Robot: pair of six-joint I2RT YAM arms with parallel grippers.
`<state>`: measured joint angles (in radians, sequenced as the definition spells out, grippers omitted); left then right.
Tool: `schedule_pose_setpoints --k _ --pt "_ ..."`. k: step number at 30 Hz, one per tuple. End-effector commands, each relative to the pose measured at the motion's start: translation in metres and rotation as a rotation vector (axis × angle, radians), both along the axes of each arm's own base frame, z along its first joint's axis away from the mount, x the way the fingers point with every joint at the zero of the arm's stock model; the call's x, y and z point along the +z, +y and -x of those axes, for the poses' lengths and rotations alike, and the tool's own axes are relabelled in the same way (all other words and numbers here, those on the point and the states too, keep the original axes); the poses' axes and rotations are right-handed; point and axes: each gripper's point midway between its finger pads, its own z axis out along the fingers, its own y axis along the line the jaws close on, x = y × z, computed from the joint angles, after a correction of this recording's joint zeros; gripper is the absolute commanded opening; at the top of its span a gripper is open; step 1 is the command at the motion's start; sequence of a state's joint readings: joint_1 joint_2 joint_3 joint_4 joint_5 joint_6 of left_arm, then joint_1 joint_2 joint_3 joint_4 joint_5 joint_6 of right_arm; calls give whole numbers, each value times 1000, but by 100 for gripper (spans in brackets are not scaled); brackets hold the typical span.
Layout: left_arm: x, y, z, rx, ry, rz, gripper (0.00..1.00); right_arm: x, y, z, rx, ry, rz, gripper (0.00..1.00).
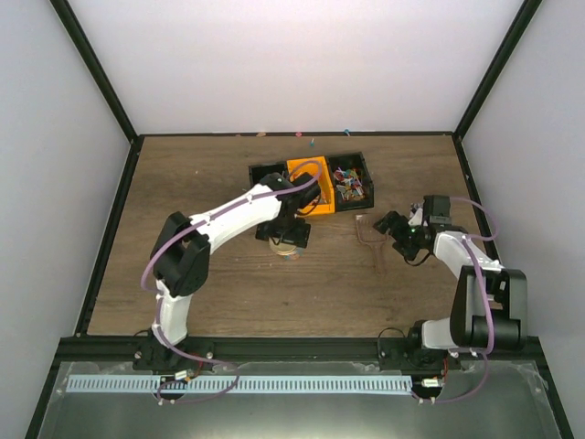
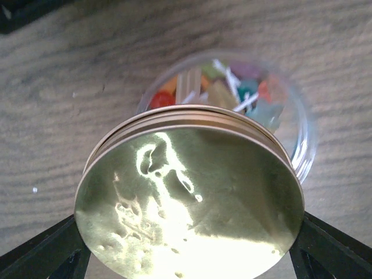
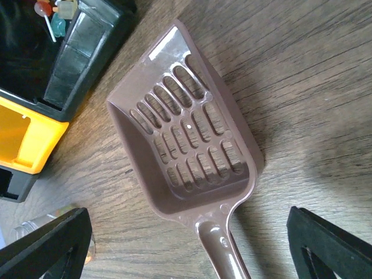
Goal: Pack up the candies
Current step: Close the bottle lid on the packing bottle.
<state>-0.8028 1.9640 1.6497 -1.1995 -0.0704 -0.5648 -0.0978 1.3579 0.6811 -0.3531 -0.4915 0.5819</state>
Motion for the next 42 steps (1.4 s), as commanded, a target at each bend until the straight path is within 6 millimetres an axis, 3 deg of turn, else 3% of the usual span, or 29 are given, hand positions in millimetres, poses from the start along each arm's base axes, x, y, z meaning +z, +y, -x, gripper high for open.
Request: schedule_pose_setpoints --k 1,9,18,32,42 --pt "10 -10 -18 -24 -5 7 90 12 0 -17 29 -51 -14 94" --pt "6 -24 -23 -27 42 72 90 7 -2 -22 32 -38 -16 94" --pt "-5 -15 -18 -50 78 10 91 3 0 -32 31 -33 -45 94" --pt "-19 -22 -18 -69 120 14 91 -2 -1 -38 37 -21 -46 94" --pt "-10 -21 -22 -61 87 11 99 -2 1 -36 45 -22 -50 94"
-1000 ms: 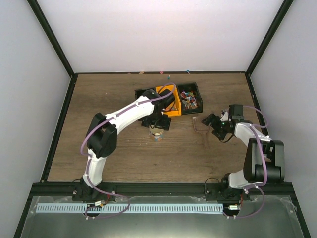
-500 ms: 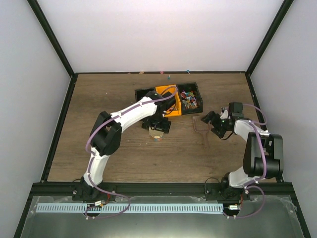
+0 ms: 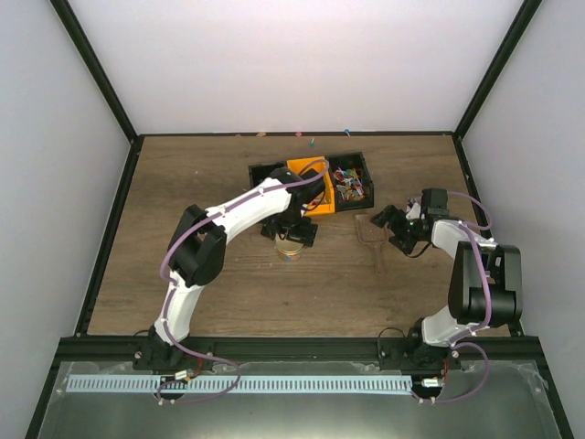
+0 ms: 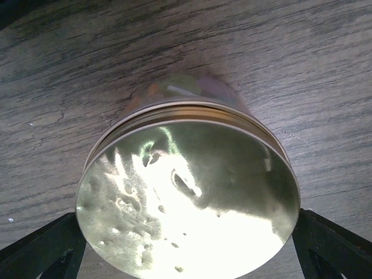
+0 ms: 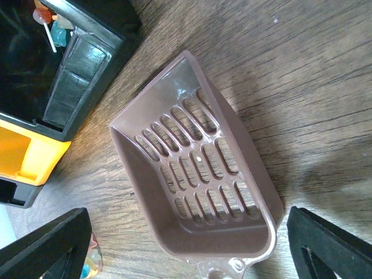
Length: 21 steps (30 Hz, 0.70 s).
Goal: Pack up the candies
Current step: Close the bottle lid on the packing bottle.
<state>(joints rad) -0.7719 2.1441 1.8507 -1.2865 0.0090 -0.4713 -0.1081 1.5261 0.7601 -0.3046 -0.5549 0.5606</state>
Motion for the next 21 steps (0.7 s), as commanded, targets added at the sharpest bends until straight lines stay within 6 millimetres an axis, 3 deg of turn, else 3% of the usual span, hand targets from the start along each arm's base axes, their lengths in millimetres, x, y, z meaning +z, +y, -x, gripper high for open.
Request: schedule_pose_setpoints --k 1,7,15,17,21 --pt "10 -2 -6 7 -22 9 99 12 -2 -12 8 -46 -4 94" --pt "23 0 -8 17 -56 18 100 14 -2 -11 11 -50 -8 94" --pt "50 23 -12 78 -142 35 96 28 0 -11 14 -84 -5 92" --pt "51 25 -10 84 -149 49 90 30 4 -10 17 -86 -11 91" --pt "43 23 -5 85 -136 82 66 32 14 -7 28 -82 -15 89"
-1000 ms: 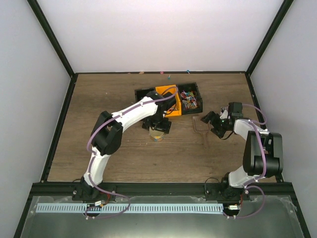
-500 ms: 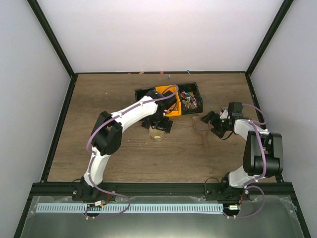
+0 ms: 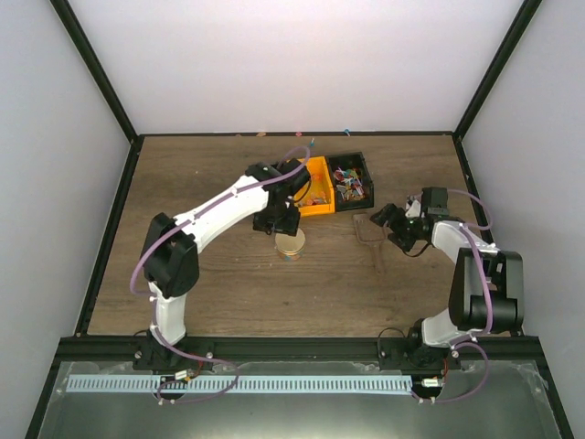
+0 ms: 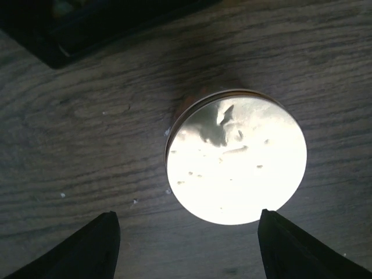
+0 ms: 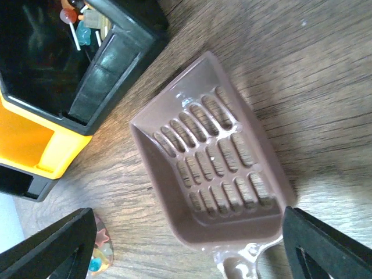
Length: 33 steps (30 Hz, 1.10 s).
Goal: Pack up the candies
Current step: Close the bottle lid on the packing bottle.
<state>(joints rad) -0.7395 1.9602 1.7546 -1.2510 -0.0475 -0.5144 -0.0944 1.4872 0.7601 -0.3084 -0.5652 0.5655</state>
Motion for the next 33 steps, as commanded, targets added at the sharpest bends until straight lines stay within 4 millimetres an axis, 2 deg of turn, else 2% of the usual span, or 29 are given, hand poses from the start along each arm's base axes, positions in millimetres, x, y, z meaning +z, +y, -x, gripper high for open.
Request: schedule_pose_setpoints --k 1,7,17,24,28,33 --pt "-6 -4 3 2 -5 42 63 20 10 -7 13 -48 -9 89" --pt "-25 4 1 -1 2 -5 62 22 13 -6 5 -42 -19 89" --pt "-42 4 -1 -4 17 -22 63 20 12 0 0 -34 -13 89" --pt "-47 7 -1 -4 18 -35 64 23 12 -3 9 -40 -2 89" --pt "-45 6 -2 0 12 -29 64 23 11 -4 14 -41 2 89" --pt "-25 0 -9 9 -30 8 66 27 13 -6 26 -52 -2 89"
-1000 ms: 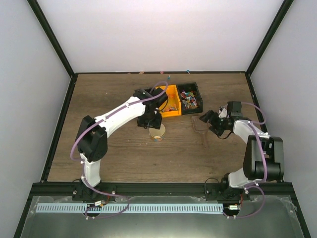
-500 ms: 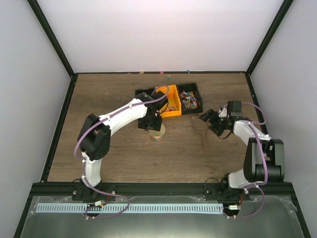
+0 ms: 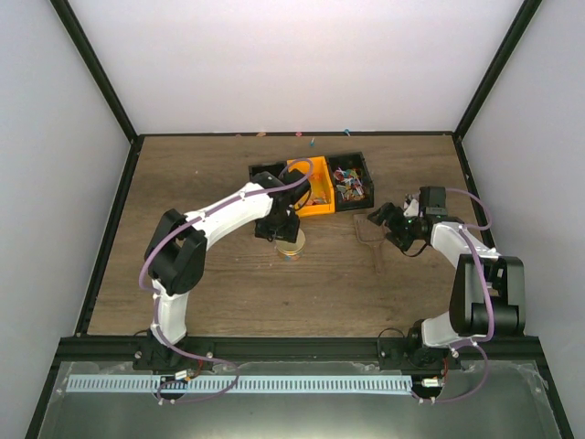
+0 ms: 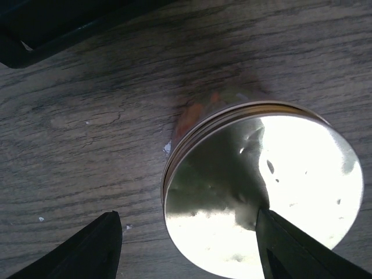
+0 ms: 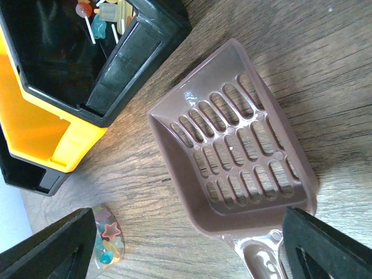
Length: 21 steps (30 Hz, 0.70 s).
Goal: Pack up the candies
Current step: Close the bottle lid on the packing bottle, then move the packing bottle to the center of the board.
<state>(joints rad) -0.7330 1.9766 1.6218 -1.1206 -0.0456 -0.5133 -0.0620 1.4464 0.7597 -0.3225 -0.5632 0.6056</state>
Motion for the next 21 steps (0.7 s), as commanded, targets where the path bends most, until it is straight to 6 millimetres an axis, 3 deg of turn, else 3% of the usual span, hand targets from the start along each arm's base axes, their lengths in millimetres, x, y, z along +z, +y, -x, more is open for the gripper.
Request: schedule_pose_setpoints --k 1,6,14,21 --pt "19 -4 -11 7 -55 26 67 16 3 -10 26 -48 12 89" --pt "29 0 -14 20 -82 27 69 15 4 -7 29 -45 4 89" --pt "7 25 -15 65 -60 -20 70 17 6 -5 27 -47 -3 89" --pt "3 24 -17 63 -57 -15 70 23 5 -7 26 -59 2 89"
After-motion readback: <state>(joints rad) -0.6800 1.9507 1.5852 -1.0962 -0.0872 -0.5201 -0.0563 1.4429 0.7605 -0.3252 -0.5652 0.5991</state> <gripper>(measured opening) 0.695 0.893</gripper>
